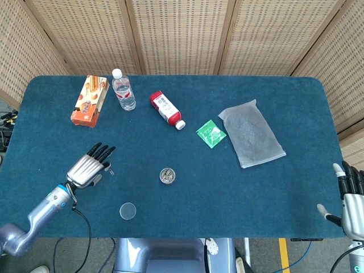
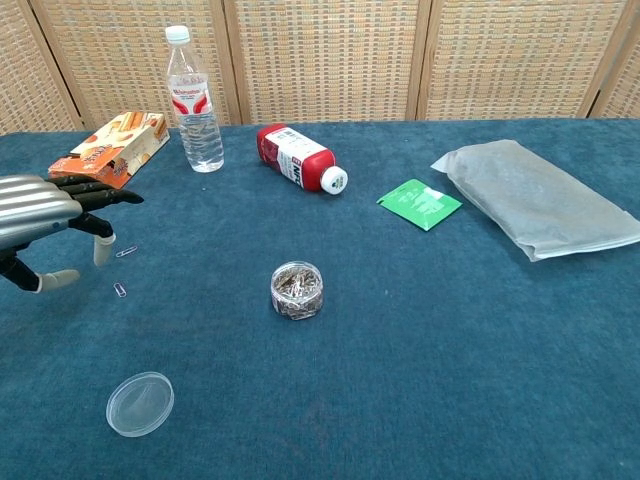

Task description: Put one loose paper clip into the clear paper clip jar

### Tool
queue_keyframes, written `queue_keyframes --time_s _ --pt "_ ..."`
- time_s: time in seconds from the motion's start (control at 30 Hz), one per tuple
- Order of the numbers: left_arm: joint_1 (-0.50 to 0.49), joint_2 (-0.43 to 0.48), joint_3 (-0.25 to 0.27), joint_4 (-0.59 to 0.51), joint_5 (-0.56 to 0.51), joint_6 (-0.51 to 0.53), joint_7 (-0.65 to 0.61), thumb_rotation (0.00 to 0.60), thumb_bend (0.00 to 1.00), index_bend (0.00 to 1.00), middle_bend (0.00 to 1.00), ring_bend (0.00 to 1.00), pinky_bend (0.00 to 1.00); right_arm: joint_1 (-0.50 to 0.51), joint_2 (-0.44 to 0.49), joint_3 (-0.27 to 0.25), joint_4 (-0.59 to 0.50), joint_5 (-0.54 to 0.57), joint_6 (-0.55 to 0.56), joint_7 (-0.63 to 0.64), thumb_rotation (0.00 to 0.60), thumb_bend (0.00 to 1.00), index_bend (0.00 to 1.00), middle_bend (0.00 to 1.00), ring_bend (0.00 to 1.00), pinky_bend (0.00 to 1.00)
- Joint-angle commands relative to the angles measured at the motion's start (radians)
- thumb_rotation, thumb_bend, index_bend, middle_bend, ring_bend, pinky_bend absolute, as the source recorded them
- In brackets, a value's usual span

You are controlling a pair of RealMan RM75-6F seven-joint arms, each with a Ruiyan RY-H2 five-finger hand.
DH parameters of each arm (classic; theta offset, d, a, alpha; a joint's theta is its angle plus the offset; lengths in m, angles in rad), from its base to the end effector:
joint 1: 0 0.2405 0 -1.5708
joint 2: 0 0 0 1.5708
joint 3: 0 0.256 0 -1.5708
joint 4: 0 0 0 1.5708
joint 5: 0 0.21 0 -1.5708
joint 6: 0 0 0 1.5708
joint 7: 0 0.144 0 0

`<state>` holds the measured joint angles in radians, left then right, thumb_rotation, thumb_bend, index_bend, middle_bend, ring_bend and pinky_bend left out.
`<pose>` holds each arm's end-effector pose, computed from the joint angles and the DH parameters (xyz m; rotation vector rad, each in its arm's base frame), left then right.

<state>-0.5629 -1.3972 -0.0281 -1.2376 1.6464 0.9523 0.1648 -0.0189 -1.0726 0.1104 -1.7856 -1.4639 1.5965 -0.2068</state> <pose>-0.2601 0.3117 0.0272 -2.1120 -0.5444 -0.6473 -0.2922 -0.1593 0.1840 1.2367 -0.8022 0.8423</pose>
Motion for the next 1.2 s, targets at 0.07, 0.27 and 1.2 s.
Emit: queue_keyframes --time_s 0.07,0.27,1.2 --pt "-0.043 -0.069 0.016 0.097 0.01 -0.03 -0.047 0.6 0.41 0.44 0.0 0.0 0.0 0.006 -0.008 0.005 0.004 0.019 -0.012 -0.014 0.6 0.0 0.0 0.0 0.0 0.0" --pt "-0.062 -0.125 0.039 0.199 0.017 -0.021 -0.127 0.6 0.41 0.37 0.0 0.0 0.0 0.013 -0.017 0.009 0.008 0.039 -0.023 -0.03 0.6 0.0 0.0 0.0 0.0 0.0" --pt "-0.042 -0.258 0.107 0.434 0.025 0.092 -0.328 0.6 0.41 0.43 0.0 0.0 0.0 0.014 -0.006 -0.006 0.004 0.025 -0.024 -0.011 0.6 0.0 0.0 0.0 0.0 0.0"
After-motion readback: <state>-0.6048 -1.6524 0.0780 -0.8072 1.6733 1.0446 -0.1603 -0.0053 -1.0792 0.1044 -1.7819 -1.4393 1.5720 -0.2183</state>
